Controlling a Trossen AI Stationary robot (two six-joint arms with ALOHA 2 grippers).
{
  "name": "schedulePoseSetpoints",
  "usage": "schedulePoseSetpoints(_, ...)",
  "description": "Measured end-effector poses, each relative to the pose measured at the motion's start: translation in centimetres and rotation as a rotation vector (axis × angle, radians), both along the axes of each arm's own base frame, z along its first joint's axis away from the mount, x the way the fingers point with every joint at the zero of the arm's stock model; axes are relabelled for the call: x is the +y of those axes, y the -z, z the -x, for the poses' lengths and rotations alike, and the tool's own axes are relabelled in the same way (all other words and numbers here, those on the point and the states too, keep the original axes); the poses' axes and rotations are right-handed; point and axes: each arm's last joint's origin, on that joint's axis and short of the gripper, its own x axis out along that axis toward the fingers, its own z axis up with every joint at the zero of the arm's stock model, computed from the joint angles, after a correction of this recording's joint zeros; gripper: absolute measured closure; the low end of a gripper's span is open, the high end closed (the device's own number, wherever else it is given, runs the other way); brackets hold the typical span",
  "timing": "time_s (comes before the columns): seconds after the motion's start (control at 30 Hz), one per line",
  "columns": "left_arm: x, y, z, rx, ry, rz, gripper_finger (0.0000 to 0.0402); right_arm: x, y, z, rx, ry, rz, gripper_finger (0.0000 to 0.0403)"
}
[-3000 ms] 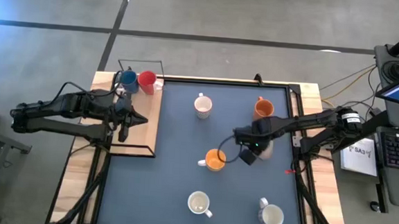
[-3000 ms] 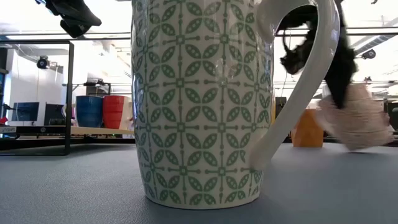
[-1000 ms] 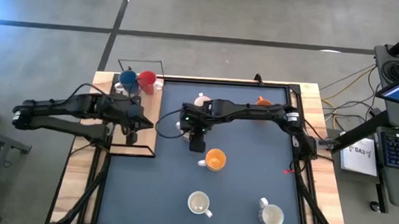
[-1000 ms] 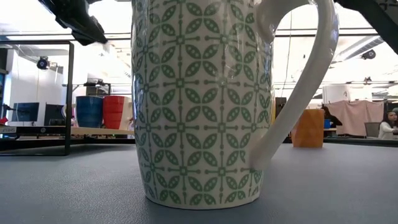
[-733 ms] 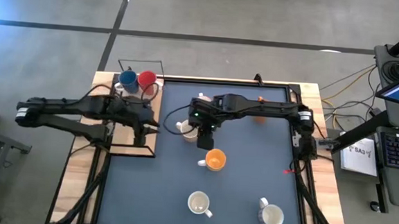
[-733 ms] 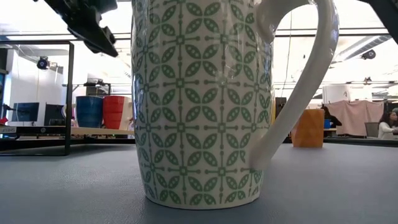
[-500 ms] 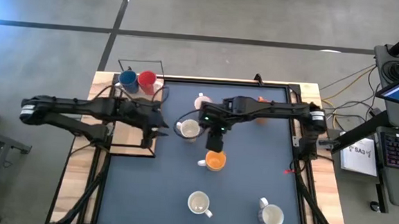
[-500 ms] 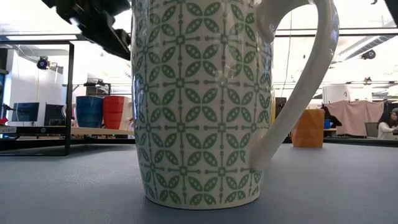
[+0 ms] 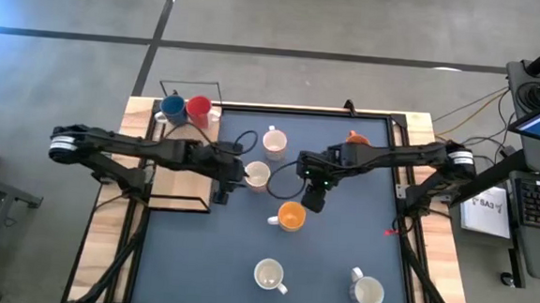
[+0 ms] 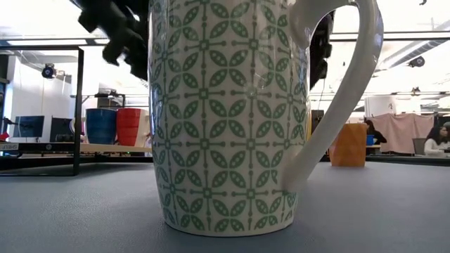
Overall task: Place coffee mugs
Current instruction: Put the red patterned mug on the shelf
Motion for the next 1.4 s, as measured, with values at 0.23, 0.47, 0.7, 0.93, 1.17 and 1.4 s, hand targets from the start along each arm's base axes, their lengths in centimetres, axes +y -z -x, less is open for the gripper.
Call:
schedulePoseSetpoints(0.23, 0.1, 2.2, -1.5, 0.049, 0.019, -0.015, 0.0274, 0.0, 0.9, 0.8, 0.001, 0.032, -0.004, 0.0262)
schedulePoseSetpoints(0.47, 0.2, 3.5, -2.8, 0.069, 0.032, -0.027, 0.0275, 0.0, 1.2, 0.7, -0.008, 0.035, 0.002, 0.0267)
schedulePoseSetpoints(0.7, 0.3, 3.9, -3.4, 0.089, 0.032, -0.024, 0.034, 0.0, 1.2, 0.7, -0.012, 0.036, 0.004, 0.0267)
schedulePoseSetpoints(0.93, 0.3, 3.6, -3.0, 0.103, 0.005, 0.004, 0.0383, 0.0, 1.2, 0.7, -0.014, 0.036, 0.005, 0.0266)
schedulePoseSetpoints(1.17, 0.2, 1.4, -0.7, 0.136, -0.056, 0.025, 0.0392, 0.0, 1.2, 0.7, -0.012, 0.036, 0.005, 0.0266)
schedulePoseSetpoints(1.4, 0.2, -1.9, 2.8, 0.098, -0.154, -0.016, 0.0391, 0.0, 1.3, 0.7, -0.011, 0.036, 0.005, 0.0266)
